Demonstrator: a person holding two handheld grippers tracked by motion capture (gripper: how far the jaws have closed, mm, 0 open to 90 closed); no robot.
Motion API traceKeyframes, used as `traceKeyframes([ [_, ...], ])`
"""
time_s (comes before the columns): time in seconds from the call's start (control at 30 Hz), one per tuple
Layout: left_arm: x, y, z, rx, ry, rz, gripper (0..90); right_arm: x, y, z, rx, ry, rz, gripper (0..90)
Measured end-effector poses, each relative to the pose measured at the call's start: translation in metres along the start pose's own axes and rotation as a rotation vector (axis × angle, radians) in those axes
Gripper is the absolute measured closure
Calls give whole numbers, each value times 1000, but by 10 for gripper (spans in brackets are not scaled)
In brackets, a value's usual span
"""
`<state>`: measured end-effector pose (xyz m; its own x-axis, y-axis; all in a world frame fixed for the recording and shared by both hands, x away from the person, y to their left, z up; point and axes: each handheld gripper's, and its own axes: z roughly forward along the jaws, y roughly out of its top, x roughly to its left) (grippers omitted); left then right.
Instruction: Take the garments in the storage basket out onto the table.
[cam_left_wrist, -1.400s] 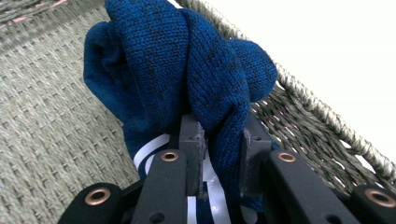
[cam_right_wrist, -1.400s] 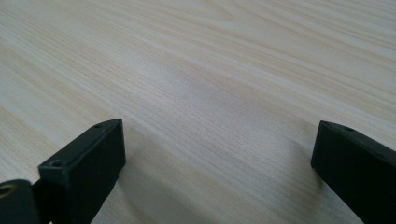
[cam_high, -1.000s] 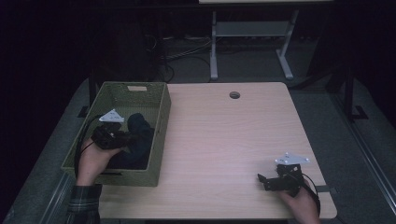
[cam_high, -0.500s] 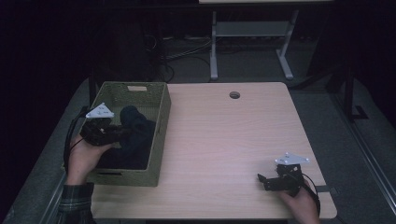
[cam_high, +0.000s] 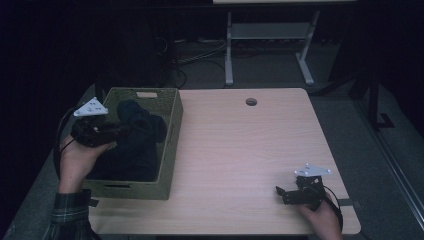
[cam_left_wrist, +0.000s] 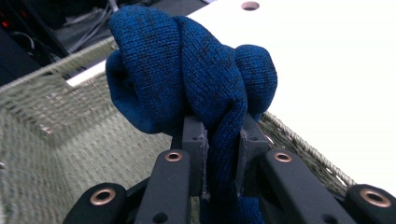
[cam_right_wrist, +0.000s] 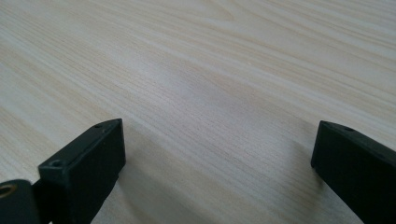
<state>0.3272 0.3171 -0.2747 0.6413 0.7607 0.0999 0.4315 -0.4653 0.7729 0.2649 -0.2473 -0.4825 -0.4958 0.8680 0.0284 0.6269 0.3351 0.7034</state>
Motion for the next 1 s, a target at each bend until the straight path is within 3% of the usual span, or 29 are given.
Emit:
traceKeyframes([
  [1.0,8,65,-39,-114,54,70,776,0,0,0,0,0,0,26],
])
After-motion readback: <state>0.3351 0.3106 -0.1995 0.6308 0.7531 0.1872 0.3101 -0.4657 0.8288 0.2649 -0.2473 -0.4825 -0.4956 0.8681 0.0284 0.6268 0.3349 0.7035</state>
